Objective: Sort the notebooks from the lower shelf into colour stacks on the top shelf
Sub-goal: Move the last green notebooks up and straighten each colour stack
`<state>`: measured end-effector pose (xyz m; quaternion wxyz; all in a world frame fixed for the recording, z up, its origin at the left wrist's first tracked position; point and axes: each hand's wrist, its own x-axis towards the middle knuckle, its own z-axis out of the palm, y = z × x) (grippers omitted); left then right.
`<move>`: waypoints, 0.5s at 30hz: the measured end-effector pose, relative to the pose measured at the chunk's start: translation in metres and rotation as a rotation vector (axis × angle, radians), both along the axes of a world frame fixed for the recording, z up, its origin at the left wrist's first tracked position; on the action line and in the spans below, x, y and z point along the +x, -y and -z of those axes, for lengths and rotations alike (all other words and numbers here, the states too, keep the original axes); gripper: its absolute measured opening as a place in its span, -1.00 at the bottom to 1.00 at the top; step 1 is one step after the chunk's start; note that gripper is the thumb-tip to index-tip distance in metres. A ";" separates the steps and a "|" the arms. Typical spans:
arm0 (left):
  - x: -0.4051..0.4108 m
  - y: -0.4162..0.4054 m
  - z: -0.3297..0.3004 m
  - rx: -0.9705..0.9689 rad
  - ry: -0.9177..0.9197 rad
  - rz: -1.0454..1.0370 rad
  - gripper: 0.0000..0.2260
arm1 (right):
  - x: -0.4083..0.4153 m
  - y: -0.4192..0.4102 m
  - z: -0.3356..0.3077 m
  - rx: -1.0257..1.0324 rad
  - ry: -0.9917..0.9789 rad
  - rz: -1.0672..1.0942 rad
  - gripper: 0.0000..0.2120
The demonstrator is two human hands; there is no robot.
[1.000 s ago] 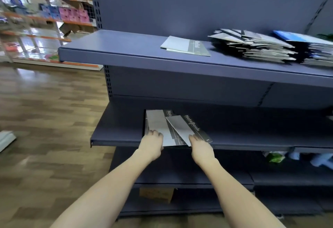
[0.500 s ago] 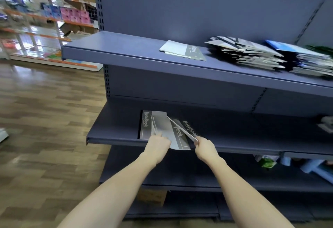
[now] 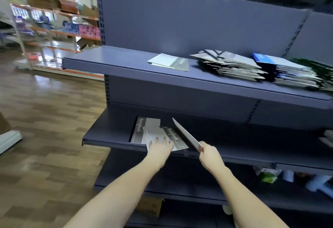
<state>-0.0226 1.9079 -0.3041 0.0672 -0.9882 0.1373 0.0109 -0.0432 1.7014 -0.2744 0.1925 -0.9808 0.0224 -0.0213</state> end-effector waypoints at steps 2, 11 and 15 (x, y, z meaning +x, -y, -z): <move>-0.005 -0.002 -0.003 -0.054 0.001 -0.065 -0.44 | -0.004 0.003 -0.001 -0.011 -0.013 -0.017 -0.84; -0.027 0.018 -0.049 -0.110 0.149 -0.097 -0.69 | -0.007 0.010 -0.029 -0.015 0.034 -0.073 -0.78; -0.028 0.030 -0.084 -0.235 0.207 -0.133 -0.71 | -0.011 0.024 -0.060 0.002 0.112 -0.100 -0.83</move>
